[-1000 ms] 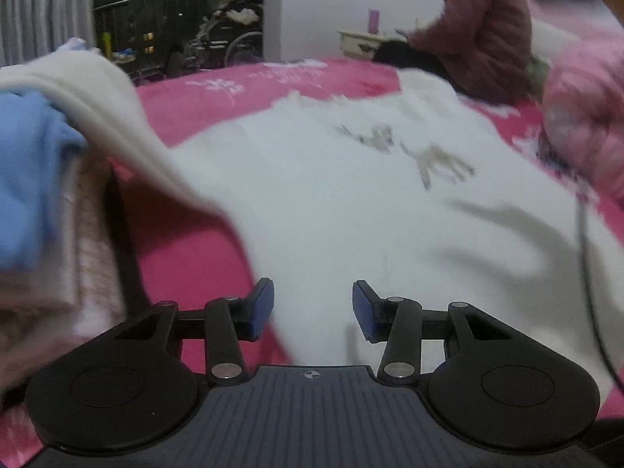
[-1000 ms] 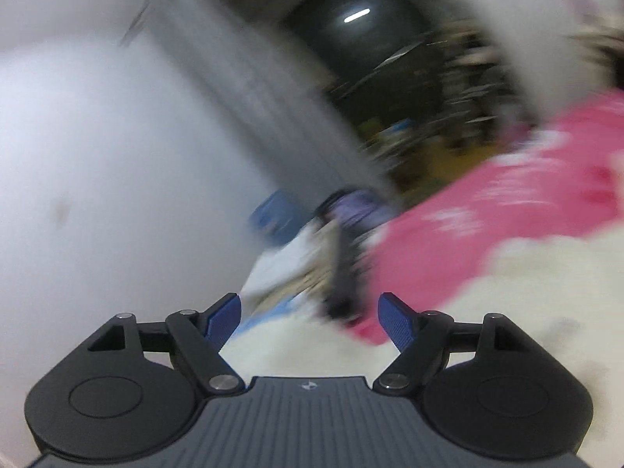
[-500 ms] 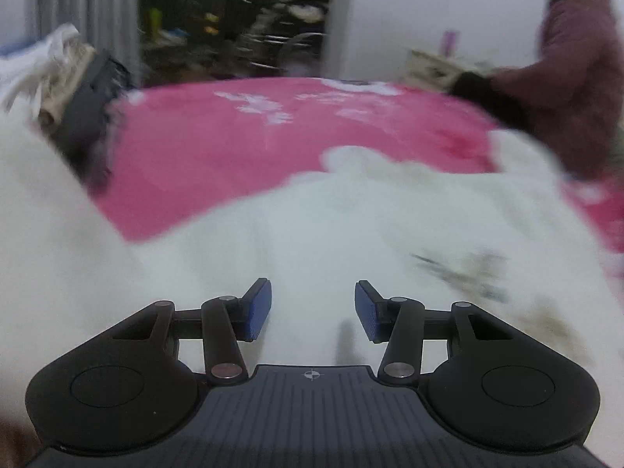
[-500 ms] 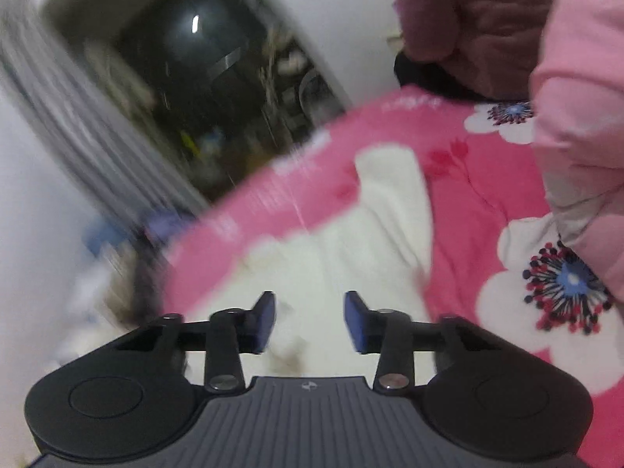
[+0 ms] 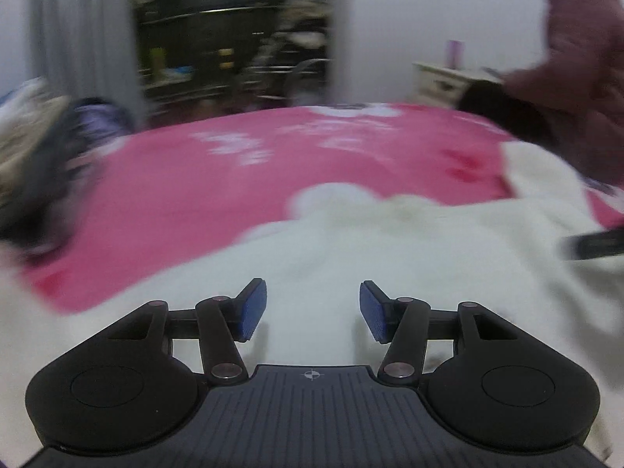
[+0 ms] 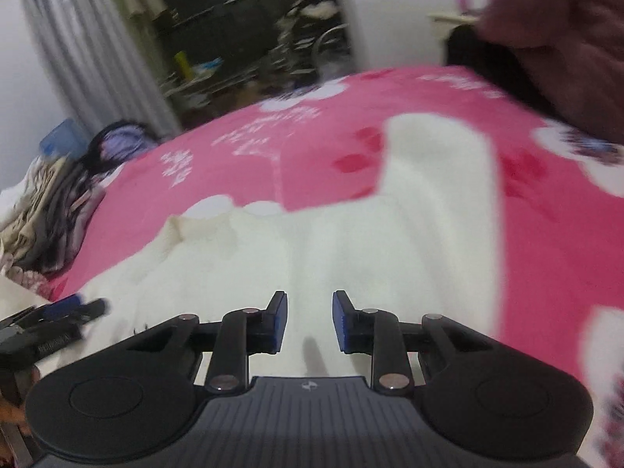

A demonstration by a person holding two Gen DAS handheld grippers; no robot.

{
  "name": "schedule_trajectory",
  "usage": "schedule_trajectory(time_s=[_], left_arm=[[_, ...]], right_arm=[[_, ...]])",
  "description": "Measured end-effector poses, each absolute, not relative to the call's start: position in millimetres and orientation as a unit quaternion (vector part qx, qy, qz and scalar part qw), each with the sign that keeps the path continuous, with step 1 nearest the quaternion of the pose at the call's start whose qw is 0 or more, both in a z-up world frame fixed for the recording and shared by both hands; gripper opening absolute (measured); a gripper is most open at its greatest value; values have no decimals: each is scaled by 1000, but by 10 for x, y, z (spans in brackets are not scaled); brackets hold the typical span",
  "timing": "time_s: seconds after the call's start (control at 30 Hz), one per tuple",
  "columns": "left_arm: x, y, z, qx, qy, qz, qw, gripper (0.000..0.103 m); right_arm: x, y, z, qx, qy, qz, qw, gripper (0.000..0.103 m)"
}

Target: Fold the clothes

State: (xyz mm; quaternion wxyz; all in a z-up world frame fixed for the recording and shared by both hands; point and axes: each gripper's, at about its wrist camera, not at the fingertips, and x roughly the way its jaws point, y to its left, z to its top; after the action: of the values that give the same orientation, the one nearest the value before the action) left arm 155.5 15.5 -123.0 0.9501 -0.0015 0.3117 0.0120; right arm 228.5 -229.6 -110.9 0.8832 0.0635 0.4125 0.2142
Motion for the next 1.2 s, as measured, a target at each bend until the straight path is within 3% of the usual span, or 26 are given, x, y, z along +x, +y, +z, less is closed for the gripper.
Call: schedule_trajectory(time_s=[0.13,0.3,0.37,0.4,0.73,0.77,0.83,0.87,1.0,1.1,1.2], left_arm=[[1860,-227,-1343,-3,310,-39,950,53],[2240,-336,-1551,-19,307,-19,951,55],[2273,-236,-1591,-58,306,-15,950,56],[2279,-225,-1606,-64,304,-16,950,57],[2290,-147,-1663,-91,293,-29,951,61],[2284,-142,-1665,-93,291,-30,952,61],[2283,-140,-1661,-95,290,-31,952,61],[2284,-136,-1661,-96,290,-31,952,61],[2286,-121,-1664,-100,289,-33,951,61],[2288,-121,-1668,-100,288,-31,952,61],[2299,-133,-1668,-96,289,-30,952,61]], right_arm=[[2775,-2036,-1542,53,438,215,871,25],[2987,-2357,-1315,139,406,229,874,30],[3167,-2609,-1339,172,411,202,872,48],[3258,-2736,-1350,188,414,189,871,52],[4136,-3917,-1484,346,429,73,831,65],[4184,-3890,-1513,361,431,99,821,61],[4217,-3732,-1486,336,437,129,825,37],[4205,-3643,-1439,312,436,136,833,17],[3881,-3500,-1029,214,366,114,899,15],[3540,-3789,-775,174,297,6,939,14],[3340,-4206,-772,180,288,-117,933,15]])
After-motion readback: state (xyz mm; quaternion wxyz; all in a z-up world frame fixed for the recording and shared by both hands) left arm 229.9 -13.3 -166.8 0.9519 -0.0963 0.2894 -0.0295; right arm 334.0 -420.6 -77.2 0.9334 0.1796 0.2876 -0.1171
